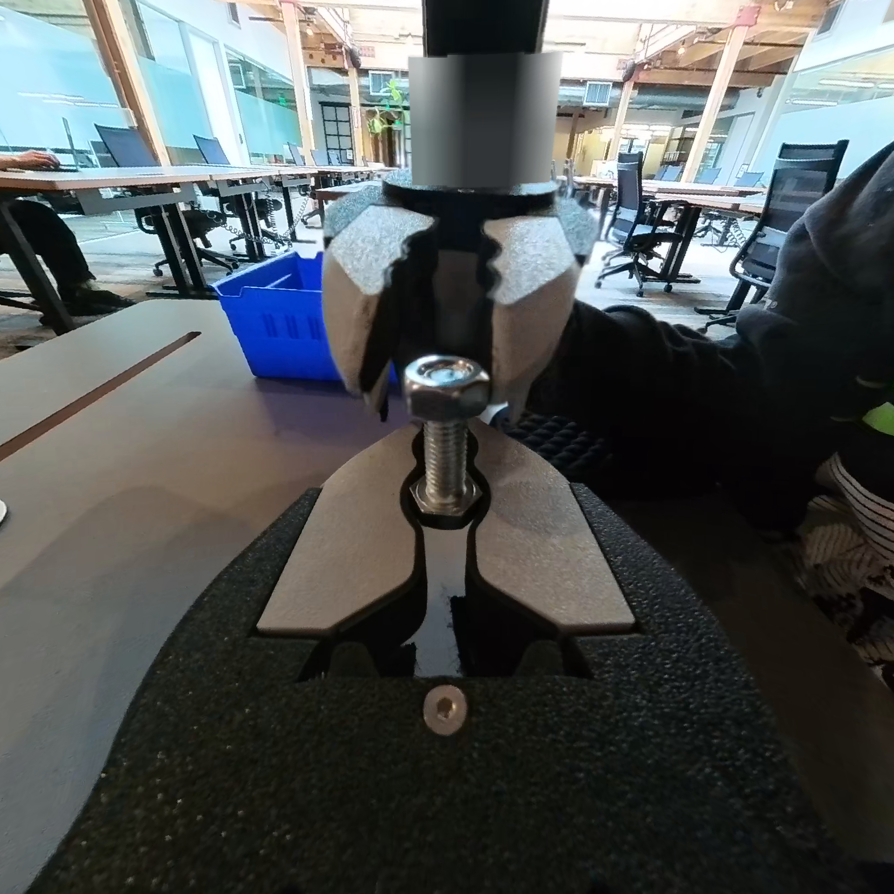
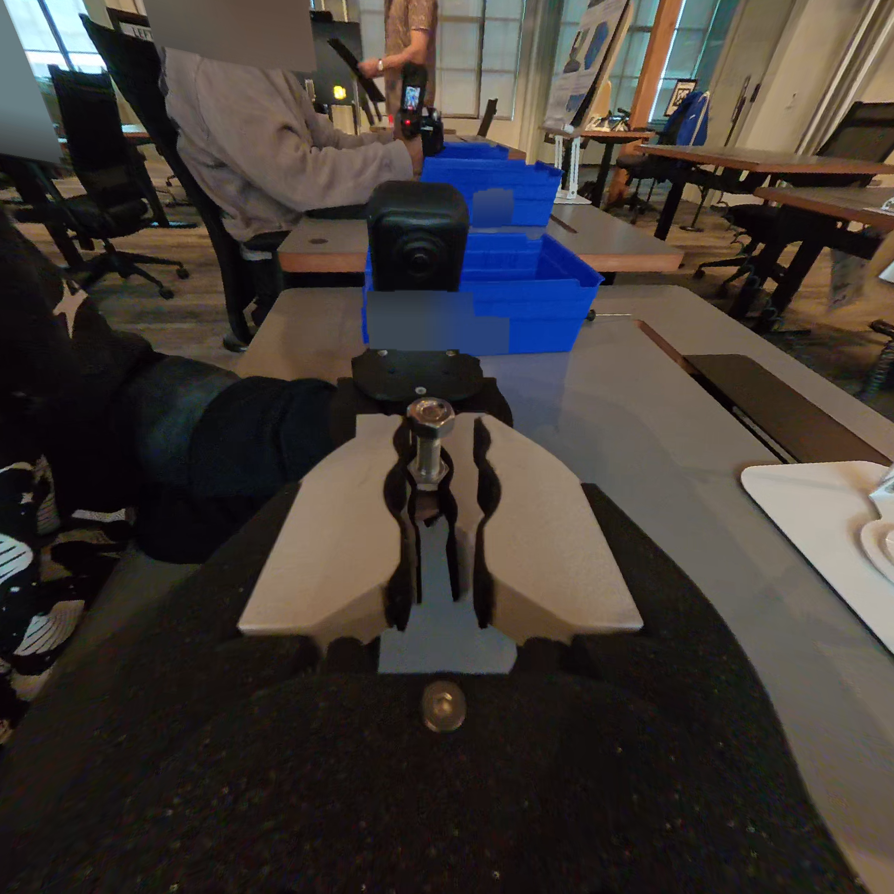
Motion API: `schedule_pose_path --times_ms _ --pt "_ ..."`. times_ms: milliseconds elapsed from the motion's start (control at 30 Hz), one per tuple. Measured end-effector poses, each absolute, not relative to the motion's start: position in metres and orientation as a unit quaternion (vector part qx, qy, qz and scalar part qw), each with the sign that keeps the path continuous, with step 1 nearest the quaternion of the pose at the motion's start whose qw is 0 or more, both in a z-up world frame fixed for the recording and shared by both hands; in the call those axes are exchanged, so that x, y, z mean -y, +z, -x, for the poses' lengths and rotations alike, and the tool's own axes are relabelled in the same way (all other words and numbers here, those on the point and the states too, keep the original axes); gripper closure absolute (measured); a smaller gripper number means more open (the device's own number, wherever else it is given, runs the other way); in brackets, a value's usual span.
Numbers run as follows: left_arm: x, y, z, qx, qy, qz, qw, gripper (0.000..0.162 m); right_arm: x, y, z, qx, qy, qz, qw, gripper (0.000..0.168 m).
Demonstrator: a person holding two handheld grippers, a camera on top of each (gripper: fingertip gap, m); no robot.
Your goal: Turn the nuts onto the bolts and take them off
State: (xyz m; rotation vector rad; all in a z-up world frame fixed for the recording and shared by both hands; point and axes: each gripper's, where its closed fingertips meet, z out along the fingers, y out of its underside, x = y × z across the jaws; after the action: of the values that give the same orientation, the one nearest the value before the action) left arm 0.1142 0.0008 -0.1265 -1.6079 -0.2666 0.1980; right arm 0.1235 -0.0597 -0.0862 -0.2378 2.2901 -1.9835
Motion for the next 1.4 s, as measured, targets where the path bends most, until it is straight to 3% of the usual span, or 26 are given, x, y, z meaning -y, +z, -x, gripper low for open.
schedule_pose_path --times_ms 67,133,267,367,500,600,800,933,1000,1067,1133,1300,1400 --pt "0.0 -0.125 -0.114 0.12 0.088 0.713 0.685 0.149 0.051 -0.083 -0.113 -0.748 -0.659 0.063 0.046 0.165" --pt "0.001 -0.125 -0.114 0.12 0.09 0.713 0.685 0.149 0.043 -0.076 -0.108 -0.736 -0.673 0.055 0.046 0.166" --pt "-0.001 -0.126 -0.114 0.119 0.087 0.716 0.682 0.149 0.051 -0.078 -0.118 -0.741 -0.666 0.071 0.049 0.147" --pt "-0.001 -0.127 -0.114 0.118 0.088 0.717 0.681 0.149 0.061 -0.084 -0.127 -0.75 -0.654 0.083 0.05 0.142" --pt "0.0 -0.126 -0.114 0.119 0.088 0.716 0.682 0.149 0.058 -0.085 -0.122 -0.751 -0.654 0.077 0.049 0.145" --pt "0.0 -0.125 -0.114 0.118 0.089 0.715 0.684 0.149 0.046 -0.079 -0.11 -0.742 -0.667 0.059 0.041 0.159" --pt "-0.001 -0.126 -0.114 0.117 0.088 0.718 0.681 0.149 0.055 -0.08 -0.122 -0.744 -0.662 0.077 0.047 0.141" --pt "-0.001 -0.126 -0.114 0.117 0.088 0.717 0.681 0.149 0.062 -0.082 -0.127 -0.747 -0.659 0.077 0.048 0.14" --pt "-0.001 -0.126 -0.114 0.116 0.087 0.717 0.682 0.149 0.058 -0.082 -0.123 -0.746 -0.66 0.075 0.047 0.144" --pt "-0.001 -0.126 -0.115 0.117 0.086 0.716 0.683 0.149 0.051 -0.079 -0.113 -0.744 -0.665 0.061 0.035 0.159" --pt "-0.001 -0.126 -0.115 0.116 0.087 0.716 0.683 0.149 0.045 -0.073 -0.111 -0.732 -0.678 0.056 0.041 0.16" --pt "-0.002 -0.127 -0.115 0.114 0.086 0.719 0.68 0.149 0.056 -0.08 -0.125 -0.745 -0.661 0.082 0.05 0.141" --pt "-0.002 -0.127 -0.115 0.115 0.086 0.719 0.68 0.149 0.063 -0.084 -0.13 -0.749 -0.654 0.085 0.054 0.138"
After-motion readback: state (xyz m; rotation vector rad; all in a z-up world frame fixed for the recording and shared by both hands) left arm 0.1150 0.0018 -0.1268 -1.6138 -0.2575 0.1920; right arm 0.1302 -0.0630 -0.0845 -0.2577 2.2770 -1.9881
